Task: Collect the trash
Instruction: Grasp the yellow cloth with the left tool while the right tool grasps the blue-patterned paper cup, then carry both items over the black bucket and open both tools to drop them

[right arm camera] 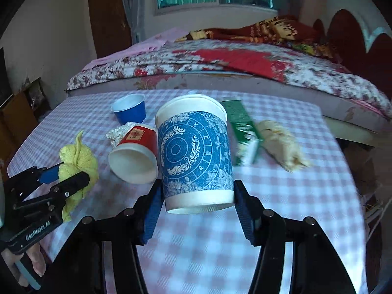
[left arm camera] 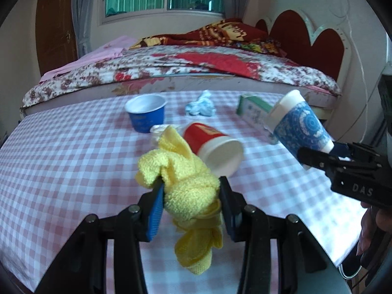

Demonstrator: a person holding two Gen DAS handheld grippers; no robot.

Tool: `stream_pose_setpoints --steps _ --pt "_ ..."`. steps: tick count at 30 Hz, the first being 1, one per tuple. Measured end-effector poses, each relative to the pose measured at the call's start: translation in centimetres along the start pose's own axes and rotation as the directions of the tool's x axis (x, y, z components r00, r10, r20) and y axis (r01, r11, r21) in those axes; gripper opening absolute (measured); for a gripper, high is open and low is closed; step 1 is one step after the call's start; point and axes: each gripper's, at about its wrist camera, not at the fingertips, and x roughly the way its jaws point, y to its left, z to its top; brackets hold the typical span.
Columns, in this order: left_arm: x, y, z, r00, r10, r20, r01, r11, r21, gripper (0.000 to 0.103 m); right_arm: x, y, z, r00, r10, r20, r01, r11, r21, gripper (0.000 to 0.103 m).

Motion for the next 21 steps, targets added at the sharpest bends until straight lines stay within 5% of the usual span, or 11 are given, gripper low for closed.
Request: stream_pose_setpoints --steps 21 --pt "-7.0 -14.6 -3.0 0.974 -0.221 0.045 0.209 0.959 0.190 0.043 -16.1 -10.7 -10.4 0.975 -0.206 0.083 0.182 0.956 0.229 0.058"
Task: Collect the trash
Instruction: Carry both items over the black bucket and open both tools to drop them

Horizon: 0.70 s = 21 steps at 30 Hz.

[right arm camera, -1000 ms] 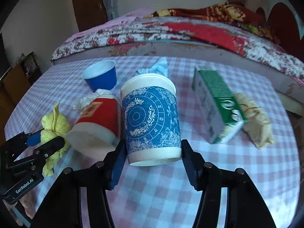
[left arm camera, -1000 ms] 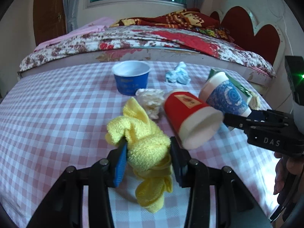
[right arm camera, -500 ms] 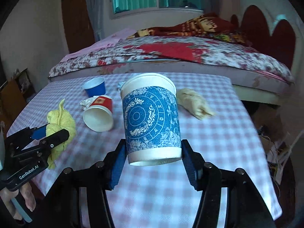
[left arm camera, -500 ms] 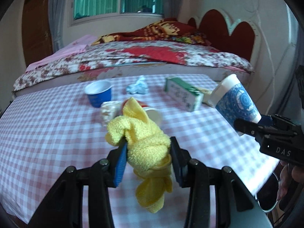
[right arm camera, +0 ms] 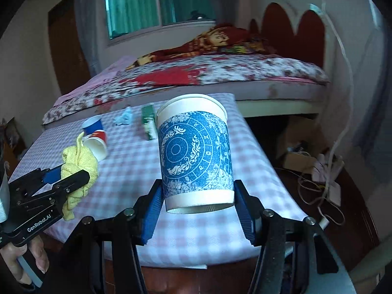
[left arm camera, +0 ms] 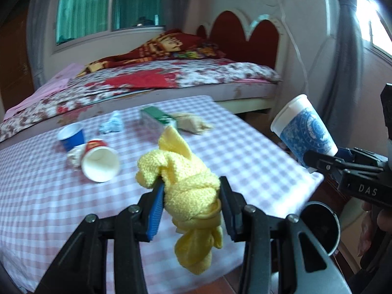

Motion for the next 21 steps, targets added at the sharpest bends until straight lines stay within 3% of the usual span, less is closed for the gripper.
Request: stream_pose_setpoints --steps 11,21 --pt "0.3 -8.5 -0.3 0.992 -0.124 -0.012 0.125 0.987 0.097 0.043 -4.4 -6.5 -3.3 0.994 -0.107 0.007 0.106 0.991 0.085 0.058" --pt "0.7 -15.3 -1.4 0.972 -0.230 -0.053 0.236 0.956 0.176 0.043 -7.2 -11.5 -6.7 0.981 -0.193 -0.022 0.195 0.969 0.154 0.058"
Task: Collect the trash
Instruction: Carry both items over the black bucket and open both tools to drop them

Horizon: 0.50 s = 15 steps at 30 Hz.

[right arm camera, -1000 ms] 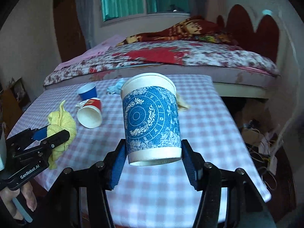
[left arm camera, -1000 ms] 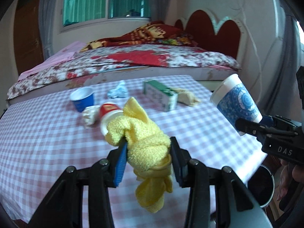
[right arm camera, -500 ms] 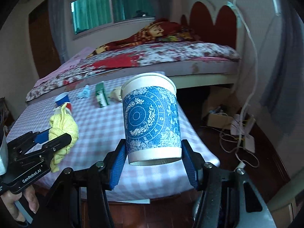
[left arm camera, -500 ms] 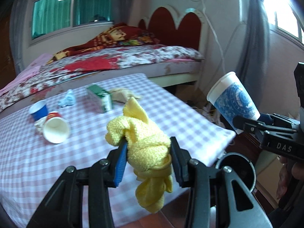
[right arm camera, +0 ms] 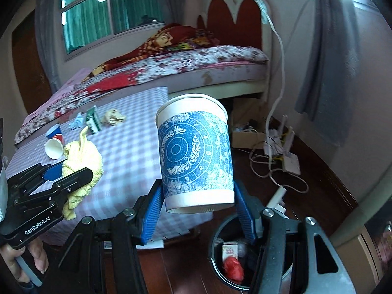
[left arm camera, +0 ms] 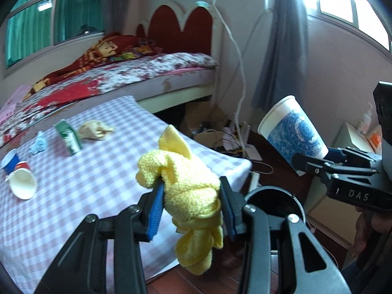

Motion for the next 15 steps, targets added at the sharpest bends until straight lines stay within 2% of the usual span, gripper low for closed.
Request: stream_pose_setpoints --steps 8,15 --pt "2.0 -4.6 -0.6 0.996 -0.085 -0.041 0.087 0.995 0.052 0.043 -0.9 -4.5 -2.4 0.997 -0.066 -0.032 0.068 0.996 0.060 0.058" --pt "4.2 -8.0 -1.3 0.985 -0.146 -0.095 0.155 0.984 0.093 0.043 -0.8 -7.7 -4.5 0.992 -0.105 -0.067 0.111 0.988 0.106 0.058"
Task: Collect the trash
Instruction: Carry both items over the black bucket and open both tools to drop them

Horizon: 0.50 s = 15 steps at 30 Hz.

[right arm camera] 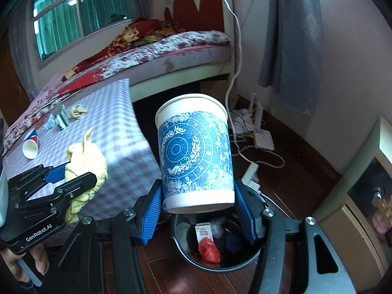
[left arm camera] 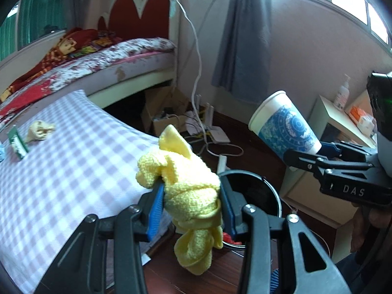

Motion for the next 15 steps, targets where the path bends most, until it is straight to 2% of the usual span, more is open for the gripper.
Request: stream_pose_setpoints --steps 9,15 --pt "3.8 -2.8 -1.2 0.992 -0.087 -0.091 0.090 0.996 0.022 0.043 1.5 -3.5 -3.1 0.996 -0.035 -0.081 0.037 0.999 0.023 0.058" --pt "7.0 -3.8 -2.5 0.967 -0.168 -0.191 0.174 0.985 0.014 0.043 3.9 -5.1 -5.2 0.986 -0.044 -0.163 0.044 0.999 -0.007 0.059"
